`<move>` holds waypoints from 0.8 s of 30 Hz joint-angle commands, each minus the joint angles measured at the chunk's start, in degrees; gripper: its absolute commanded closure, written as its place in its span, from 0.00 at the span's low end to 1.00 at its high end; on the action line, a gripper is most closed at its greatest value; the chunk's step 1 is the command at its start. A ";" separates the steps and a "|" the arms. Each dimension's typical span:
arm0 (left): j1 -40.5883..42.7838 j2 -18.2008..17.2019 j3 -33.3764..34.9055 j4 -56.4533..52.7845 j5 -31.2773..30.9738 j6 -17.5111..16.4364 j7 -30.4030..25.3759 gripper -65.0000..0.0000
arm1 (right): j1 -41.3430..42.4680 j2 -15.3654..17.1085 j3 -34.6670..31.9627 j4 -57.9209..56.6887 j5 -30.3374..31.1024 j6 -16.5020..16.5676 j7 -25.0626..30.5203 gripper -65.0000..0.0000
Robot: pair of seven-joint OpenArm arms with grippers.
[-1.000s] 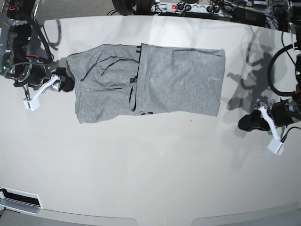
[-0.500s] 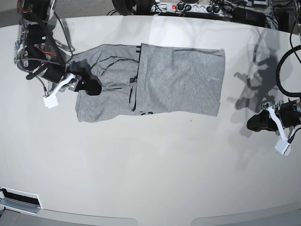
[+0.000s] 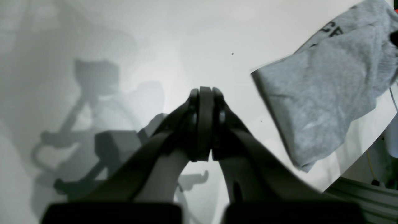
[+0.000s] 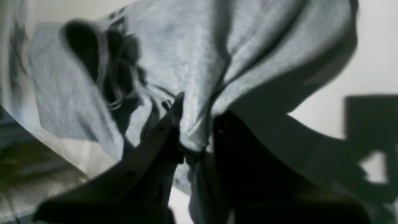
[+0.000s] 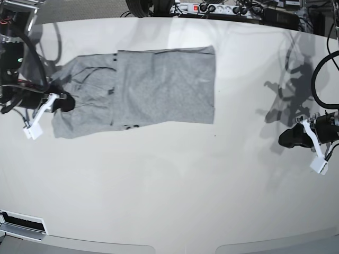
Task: Layout the t-shirt on the table in an organized manner, then fold the t-shirt properly
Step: 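Grasp the strip end with the right gripper and lift it, then fold the held end over the stack with both grippers and release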
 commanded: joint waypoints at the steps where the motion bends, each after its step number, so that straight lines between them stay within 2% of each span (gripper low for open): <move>1: -1.09 -1.27 -0.44 0.83 -0.81 -0.15 -1.09 1.00 | -0.24 1.27 0.24 3.28 1.40 0.34 -0.46 1.00; 8: -1.11 -1.29 -0.44 0.83 -0.79 -0.15 -1.09 1.00 | -7.08 3.08 0.98 22.99 1.22 0.09 -1.33 1.00; 12: -1.11 -1.29 -0.44 0.83 -0.79 -0.15 -1.09 1.00 | -10.16 2.78 2.14 35.26 -1.55 -2.91 -1.25 1.00; 14: -1.11 -1.27 -0.44 0.83 -0.83 -0.15 -1.11 1.00 | -10.91 1.62 2.60 40.17 -2.97 -4.46 -1.09 1.00; 18: -1.11 -1.25 -0.44 0.83 -1.01 -0.15 -1.51 1.00 | -11.32 -4.24 2.34 47.65 -0.20 -5.09 -1.40 1.00; 22: -1.11 -1.25 -0.44 0.83 -1.03 -0.15 -1.53 1.00 | -11.30 -13.22 1.66 49.57 6.47 -1.51 -1.77 1.00; 24: -1.11 -1.25 -0.44 0.83 -1.03 -0.15 -1.51 1.00 | -11.32 -17.62 -0.48 49.42 7.17 -0.17 -1.84 1.00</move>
